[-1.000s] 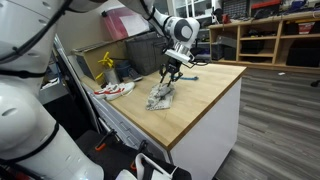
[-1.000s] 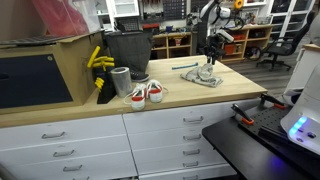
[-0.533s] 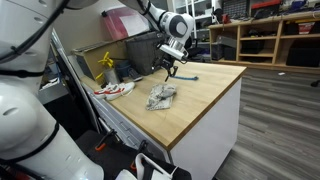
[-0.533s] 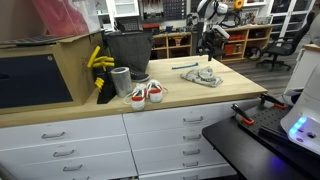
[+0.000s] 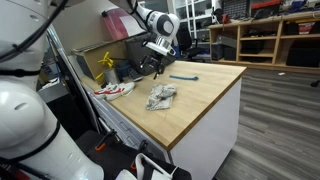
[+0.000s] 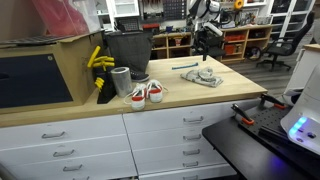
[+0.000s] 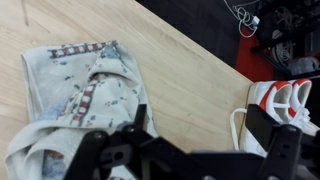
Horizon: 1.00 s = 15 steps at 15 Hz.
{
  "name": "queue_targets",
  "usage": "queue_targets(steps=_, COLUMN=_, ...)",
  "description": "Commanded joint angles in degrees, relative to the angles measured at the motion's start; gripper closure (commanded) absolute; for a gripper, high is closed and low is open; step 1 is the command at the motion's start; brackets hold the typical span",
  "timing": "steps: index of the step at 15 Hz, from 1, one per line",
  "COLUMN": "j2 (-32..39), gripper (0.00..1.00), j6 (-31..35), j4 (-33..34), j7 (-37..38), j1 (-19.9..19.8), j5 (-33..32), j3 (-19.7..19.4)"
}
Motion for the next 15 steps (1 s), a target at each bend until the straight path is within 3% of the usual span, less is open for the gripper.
queue_targets(steps=1, j2=-3.0, gripper=0.0, j6=5.6, j4=-5.9, j7=6.8, j1=3.1, j5=-3.1, j3=-2.3)
queue_targets(steps=6, j2=-8.9, gripper=0.0, j6=18.4, j4=-14.2, j7=15.5, j1=5.7, j5=-7.9, j3=-4.7)
queue_targets(steps=11, j2=-13.9, gripper=0.0, j6=24.9, j4=-23.4, j7=24.3, j1=7.9, j5=-15.6, j3=-6.2)
queue_targets(steps=15, j2=-14.4, gripper=0.0, j6=35.6, j4=-29.4, j7=25.7, j1=7.4, j5=-14.5, j3=-5.3)
